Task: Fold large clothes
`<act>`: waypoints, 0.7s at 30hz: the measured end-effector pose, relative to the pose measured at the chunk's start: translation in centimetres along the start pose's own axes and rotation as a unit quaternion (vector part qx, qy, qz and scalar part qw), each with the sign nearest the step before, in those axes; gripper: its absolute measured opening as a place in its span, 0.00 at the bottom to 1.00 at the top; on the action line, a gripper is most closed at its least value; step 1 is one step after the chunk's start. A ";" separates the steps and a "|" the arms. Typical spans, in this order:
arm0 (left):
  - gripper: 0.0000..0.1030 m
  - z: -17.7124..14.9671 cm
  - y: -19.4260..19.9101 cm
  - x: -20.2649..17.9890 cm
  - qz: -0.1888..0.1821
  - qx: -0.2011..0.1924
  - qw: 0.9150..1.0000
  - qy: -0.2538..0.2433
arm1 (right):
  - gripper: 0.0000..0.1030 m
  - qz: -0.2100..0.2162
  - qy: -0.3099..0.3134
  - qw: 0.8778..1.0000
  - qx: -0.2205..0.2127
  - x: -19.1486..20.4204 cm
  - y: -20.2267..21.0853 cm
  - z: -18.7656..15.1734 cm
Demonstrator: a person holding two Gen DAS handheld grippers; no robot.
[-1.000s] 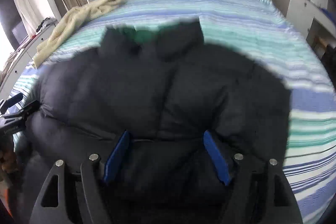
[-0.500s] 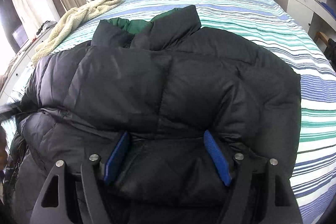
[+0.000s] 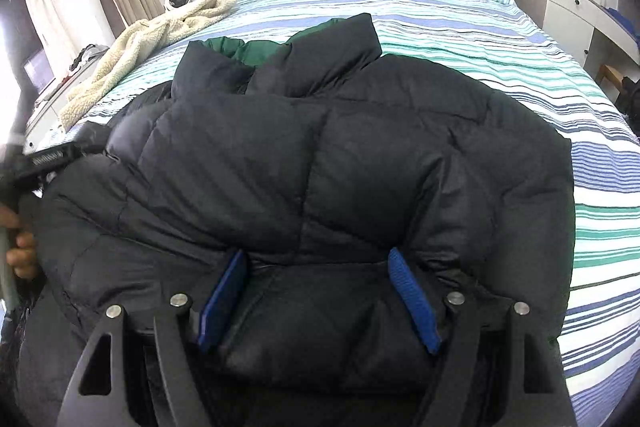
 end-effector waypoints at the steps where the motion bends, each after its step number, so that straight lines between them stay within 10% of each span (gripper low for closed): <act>1: 1.00 0.0 -0.1 -0.2 0.007 -0.001 1.000 -0.009 | 0.73 -0.001 0.000 1.000 -0.002 0.0 0.0 0.0; 11: 0.99 -0.3 2.7 0.4 0.024 -0.009 1.000 -0.017 | 0.73 -0.009 0.004 1.000 -0.002 0.1 -0.1 0.0; 21: 0.99 -4.9 18.1 2.6 0.036 -0.086 0.983 -0.159 | 0.73 -0.011 0.016 1.000 0.021 1.2 4.1 0.7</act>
Point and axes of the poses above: each gripper's, at about its wrist camera, not at the fingertips, and y roughly against the way its jaws point, x to its left, z to its top, the point moved 4 cm from there along -y, roughly the way its jaws point, and after that the axes turned 3 degrees about y, right-handed, at the moved point
